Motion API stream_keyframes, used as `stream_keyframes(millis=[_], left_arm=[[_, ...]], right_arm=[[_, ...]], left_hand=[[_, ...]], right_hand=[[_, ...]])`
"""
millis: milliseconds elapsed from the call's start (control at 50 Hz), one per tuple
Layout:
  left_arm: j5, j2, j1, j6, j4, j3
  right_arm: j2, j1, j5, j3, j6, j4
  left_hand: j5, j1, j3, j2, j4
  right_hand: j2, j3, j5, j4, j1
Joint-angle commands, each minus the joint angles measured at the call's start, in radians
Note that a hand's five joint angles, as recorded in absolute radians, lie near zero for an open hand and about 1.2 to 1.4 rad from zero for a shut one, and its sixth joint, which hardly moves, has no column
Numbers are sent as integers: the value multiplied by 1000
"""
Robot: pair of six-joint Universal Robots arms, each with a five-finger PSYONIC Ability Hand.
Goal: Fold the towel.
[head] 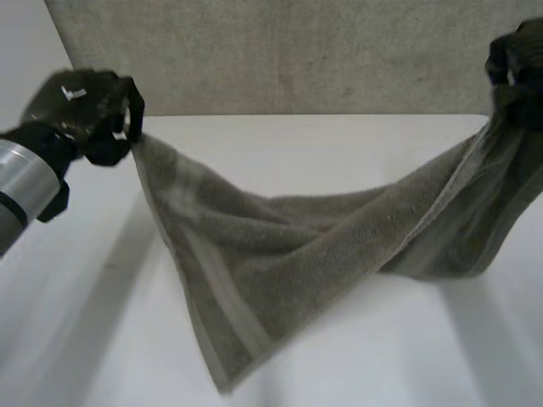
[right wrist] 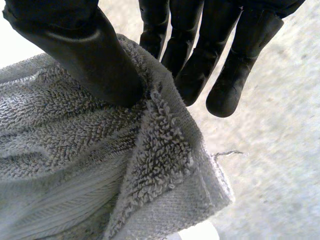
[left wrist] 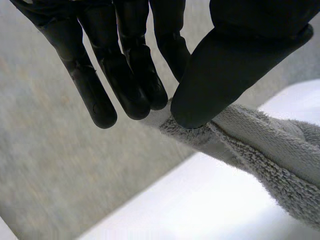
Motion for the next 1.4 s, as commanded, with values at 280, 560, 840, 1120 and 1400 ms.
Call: stream_keyframes(millis=[280, 560, 840, 1120, 1400], left_arm=[[-44, -716, -19, 2, 105, 478], [-380, -781, -44, 5, 94, 587], [-182, -432, -143, 13, 96, 123], [-185, -287, -209, 10, 94, -216], [-193, -344, -301, 11, 109, -269]], right_arm=[[461, 154, 171, -158, 66, -223], [472, 223, 324, -62, 85, -395], [455, 258, 302, 78, 77, -401], [380, 250, 278, 180, 74, -432], [378, 249, 275, 240, 71, -470]], left_hand=[[200, 208, 181, 179, 179], [-1006, -998, -1025, -1027, -1028], [-977, -969, -996, -998, -998], [-903, -895, -923, -924, -925], [-794, -786, -814, -816, -816]], right_hand=[[79, 60, 65, 36, 73], [79, 60, 65, 36, 73], [79, 60, 65, 36, 73], [79, 60, 65, 36, 73], [79, 60, 65, 36, 73]])
